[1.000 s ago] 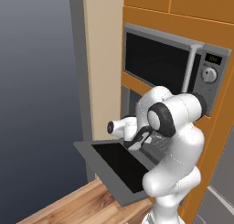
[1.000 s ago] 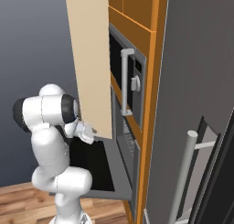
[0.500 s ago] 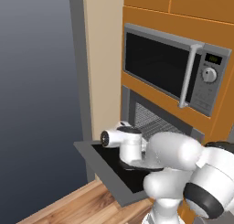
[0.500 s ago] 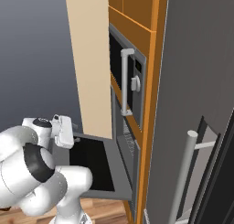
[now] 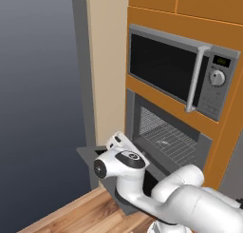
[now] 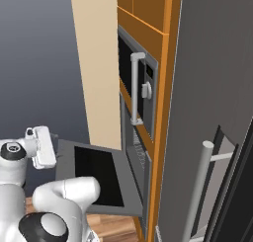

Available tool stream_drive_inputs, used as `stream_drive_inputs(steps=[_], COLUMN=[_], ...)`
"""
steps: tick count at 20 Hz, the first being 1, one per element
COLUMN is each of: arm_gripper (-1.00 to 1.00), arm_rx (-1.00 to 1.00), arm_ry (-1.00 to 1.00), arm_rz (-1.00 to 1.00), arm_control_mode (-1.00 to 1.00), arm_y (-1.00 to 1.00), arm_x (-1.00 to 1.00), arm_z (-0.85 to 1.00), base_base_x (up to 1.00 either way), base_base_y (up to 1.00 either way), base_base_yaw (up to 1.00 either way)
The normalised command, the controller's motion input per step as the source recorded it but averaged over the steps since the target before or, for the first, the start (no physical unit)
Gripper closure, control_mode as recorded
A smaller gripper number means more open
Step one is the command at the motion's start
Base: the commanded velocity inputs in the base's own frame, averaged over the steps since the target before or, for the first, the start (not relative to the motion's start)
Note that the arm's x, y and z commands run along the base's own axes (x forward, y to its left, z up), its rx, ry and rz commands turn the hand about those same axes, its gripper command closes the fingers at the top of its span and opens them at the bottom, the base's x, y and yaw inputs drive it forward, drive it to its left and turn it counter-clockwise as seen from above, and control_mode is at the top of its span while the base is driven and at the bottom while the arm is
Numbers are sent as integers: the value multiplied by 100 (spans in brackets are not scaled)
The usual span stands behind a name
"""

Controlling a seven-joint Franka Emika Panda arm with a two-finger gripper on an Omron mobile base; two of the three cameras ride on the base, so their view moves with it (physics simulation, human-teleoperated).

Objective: Place the fish on the bottom rack of the oven, and slide the tray back inside. Close the oven door.

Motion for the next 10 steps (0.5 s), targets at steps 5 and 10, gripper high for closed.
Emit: stream_drive_inputs(steps=[5,10], arm_gripper=[-100,-100], arm_rx=[0,0], arm_ry=[-16,0], arm_rz=[0,0], arm_control_mode=[-100,-100], arm_y=[94,100], arm_x=[-17,-4], arm_z=[30,-4], base_base_x=[0,0], base_base_y=[0,0], base_base_yaw=[0,0])
